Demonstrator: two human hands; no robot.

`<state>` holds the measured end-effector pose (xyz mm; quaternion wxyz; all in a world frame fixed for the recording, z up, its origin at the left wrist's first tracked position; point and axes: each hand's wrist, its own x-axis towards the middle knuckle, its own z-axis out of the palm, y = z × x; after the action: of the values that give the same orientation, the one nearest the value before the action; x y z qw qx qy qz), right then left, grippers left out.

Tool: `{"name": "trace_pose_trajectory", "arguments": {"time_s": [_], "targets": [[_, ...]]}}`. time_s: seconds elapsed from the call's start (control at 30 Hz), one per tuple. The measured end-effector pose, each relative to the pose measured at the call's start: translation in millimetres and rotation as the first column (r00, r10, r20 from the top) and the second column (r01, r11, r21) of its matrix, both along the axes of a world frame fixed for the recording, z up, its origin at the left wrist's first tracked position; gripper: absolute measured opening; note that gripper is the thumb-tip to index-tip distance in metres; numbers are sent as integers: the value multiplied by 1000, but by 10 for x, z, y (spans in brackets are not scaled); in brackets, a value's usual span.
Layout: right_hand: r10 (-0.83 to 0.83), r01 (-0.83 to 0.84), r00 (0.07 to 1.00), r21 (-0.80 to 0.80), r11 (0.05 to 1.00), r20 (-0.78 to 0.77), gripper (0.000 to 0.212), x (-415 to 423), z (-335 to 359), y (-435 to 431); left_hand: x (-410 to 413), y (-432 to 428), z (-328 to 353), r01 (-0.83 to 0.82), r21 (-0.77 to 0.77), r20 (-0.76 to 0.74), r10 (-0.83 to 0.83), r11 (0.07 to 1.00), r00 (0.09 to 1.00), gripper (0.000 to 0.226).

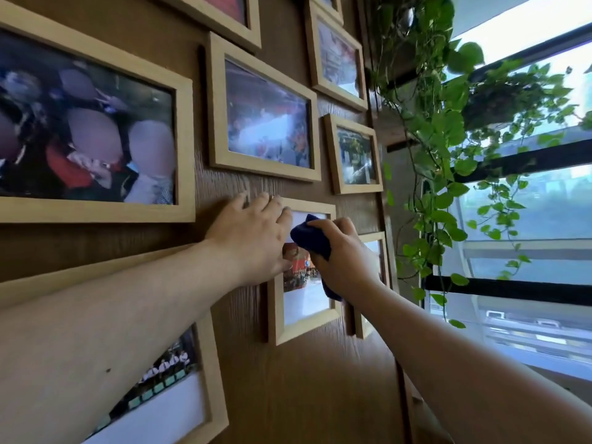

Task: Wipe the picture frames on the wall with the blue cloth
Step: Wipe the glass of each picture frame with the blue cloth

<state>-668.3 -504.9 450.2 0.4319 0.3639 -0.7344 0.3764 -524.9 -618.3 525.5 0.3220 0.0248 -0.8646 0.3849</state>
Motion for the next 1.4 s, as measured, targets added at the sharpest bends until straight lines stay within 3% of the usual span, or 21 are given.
{"name": "trace_pose_trajectory", "arguments": {"time_s": [0.2,0.47,0.57,0.7,0.8,0.93,1.1,1.17,1.27,1.4], "targets": [[4,-7,994,-24,1000,-108,55,-50,129,-118,-169,-105,-13,-6,17,-38,7,1000,999,92],[72,-52,958,81,995,-277,43,-284,82,-211,-292,-240,-69,-109,-45,-88,105,993,991,107],[-13,46,969,129,991,-248,36,-591,55,-62,-281,-265,-72,-118,-55,-95,113,991,989,110],[-75,85,990,78,993,-117,33,-883,2,83,-298,-228,-90,-157,-52,-111,150,986,982,111],[42,-29,984,78,997,-171,34,-678,-77,-55,-305,-228,-83,-163,-43,-110,157,986,981,112],[201,-142,921,192,971,-334,39,-457,-224,-194,-323,-229,-92,-167,-56,-119,160,984,980,111],[97,-72,967,112,991,-235,33,-759,-289,52,-327,-238,-91,-189,-54,-118,181,980,976,113],[134,-110,960,105,988,-248,32,-762,-329,54,-323,-234,-91,-188,-55,-111,181,981,977,112],[279,-214,897,215,953,-343,33,-624,-349,-43,-329,-251,-101,-181,-53,-119,174,982,978,112],[359,-205,833,367,907,-420,31,-591,-357,-66,-325,-248,-108,-185,-58,-123,177,981,977,113]]}}
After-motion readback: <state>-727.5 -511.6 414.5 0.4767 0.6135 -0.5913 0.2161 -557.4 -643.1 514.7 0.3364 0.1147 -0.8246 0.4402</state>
